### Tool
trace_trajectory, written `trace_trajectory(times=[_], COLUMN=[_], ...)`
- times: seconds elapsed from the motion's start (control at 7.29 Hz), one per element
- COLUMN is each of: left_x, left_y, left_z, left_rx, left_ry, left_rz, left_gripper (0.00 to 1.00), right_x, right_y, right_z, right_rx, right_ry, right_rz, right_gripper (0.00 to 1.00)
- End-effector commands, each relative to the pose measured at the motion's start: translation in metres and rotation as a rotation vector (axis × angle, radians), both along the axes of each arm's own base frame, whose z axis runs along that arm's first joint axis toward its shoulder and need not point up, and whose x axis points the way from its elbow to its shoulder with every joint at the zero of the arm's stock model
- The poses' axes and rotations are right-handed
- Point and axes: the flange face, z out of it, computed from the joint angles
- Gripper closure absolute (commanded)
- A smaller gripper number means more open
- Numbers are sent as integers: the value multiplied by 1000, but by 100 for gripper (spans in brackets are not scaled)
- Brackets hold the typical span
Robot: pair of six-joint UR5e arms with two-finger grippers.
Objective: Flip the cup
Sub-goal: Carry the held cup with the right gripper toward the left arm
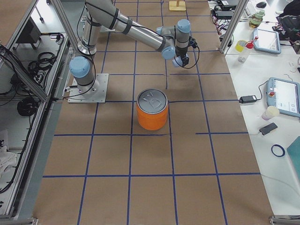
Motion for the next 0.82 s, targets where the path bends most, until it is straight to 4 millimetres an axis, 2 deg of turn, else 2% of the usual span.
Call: trace_trajectory(times=[0.0, 0.14, 0.41, 0.55, 0.69], left_x=[0, 0, 0, 0, 0], left_y=[0, 0, 0, 1, 1], left_z=[0, 0, 0, 1, 1], left_rx=[-1, -1, -1, -2, -2], left_ry=[0, 0, -2, 0, 0], left_rz=[0, 0, -1, -2, -2], left_gripper=[0, 0, 0, 0, 0], right_x=[92, 119, 178, 200, 201], right_y=[7, 6, 27, 39, 43], right_z=[7, 3, -29, -37, -42], right_rx=[-19, -39, -71, -78, -72], right_ry=[12, 32, 139, 183, 205], right_rz=[252, 415, 713, 906, 1022], right_gripper=[38, 39, 43, 44, 45])
